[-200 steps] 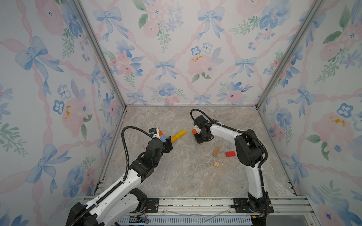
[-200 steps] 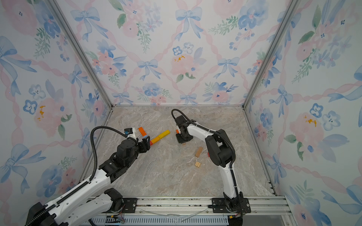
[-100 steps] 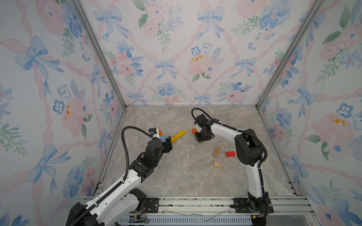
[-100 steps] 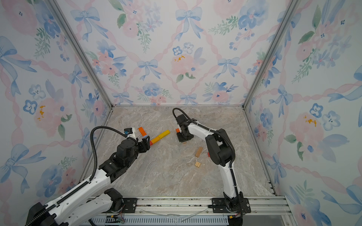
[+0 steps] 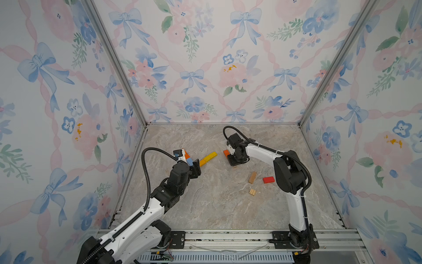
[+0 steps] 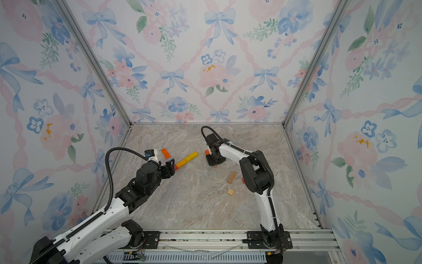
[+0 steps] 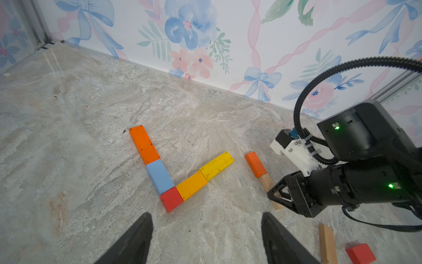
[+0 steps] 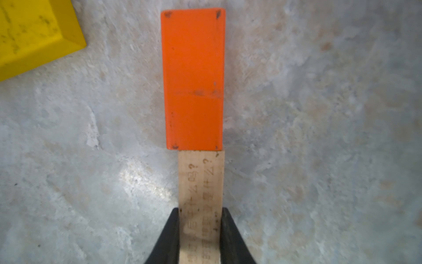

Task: Assemble the letter v with building blocks
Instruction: Assemble the building block at the center of the board, then adjust the building block at the center of the board.

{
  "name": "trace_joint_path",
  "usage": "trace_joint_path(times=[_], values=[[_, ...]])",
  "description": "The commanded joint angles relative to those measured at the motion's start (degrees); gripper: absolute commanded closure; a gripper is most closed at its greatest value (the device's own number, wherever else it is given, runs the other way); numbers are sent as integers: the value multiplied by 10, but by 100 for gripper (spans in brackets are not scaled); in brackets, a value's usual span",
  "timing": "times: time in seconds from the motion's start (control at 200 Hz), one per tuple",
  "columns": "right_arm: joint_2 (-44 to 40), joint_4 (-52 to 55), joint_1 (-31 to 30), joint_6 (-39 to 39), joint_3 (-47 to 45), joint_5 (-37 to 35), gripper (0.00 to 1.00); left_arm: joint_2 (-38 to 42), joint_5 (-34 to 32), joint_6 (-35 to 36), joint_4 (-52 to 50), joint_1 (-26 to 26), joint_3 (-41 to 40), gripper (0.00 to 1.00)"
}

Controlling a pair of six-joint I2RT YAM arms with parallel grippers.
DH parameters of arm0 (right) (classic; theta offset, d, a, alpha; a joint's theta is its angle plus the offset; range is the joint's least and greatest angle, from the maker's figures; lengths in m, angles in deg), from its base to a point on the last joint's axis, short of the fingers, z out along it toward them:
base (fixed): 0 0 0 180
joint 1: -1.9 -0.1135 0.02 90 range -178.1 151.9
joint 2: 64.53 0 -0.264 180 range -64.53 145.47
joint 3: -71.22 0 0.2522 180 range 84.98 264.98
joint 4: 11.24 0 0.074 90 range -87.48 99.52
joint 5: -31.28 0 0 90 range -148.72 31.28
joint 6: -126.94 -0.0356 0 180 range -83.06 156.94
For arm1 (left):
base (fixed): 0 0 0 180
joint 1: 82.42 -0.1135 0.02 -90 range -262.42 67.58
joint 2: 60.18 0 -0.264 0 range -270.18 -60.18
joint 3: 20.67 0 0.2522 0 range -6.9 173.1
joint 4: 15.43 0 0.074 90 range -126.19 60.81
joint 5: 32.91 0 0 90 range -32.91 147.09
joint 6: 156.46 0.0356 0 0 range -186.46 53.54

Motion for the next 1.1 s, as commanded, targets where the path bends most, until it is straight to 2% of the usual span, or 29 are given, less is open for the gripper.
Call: trace_joint_path(times=[0.0,0.065,0.345,0.56,0.81,1.095], values=[[33,16,-2,11,8,-8,78,8,-6,-5,-1,-5,-9,23],[34,17,-2,12,9,-9,75,10,-6,-6,-2,-4,-10,23],[28,16,-2,14,13,-9,48,20,-9,-8,-5,-6,-13,23],[6,18,0,15,33,2,38,20,-7,-8,-6,-7,-13,23],[12,22,9,16,102,4,34,16,-5,-12,-4,-7,-13,23],[101,73,11,27,232,-13,34,22,-10,-12,-17,-8,-12,23]])
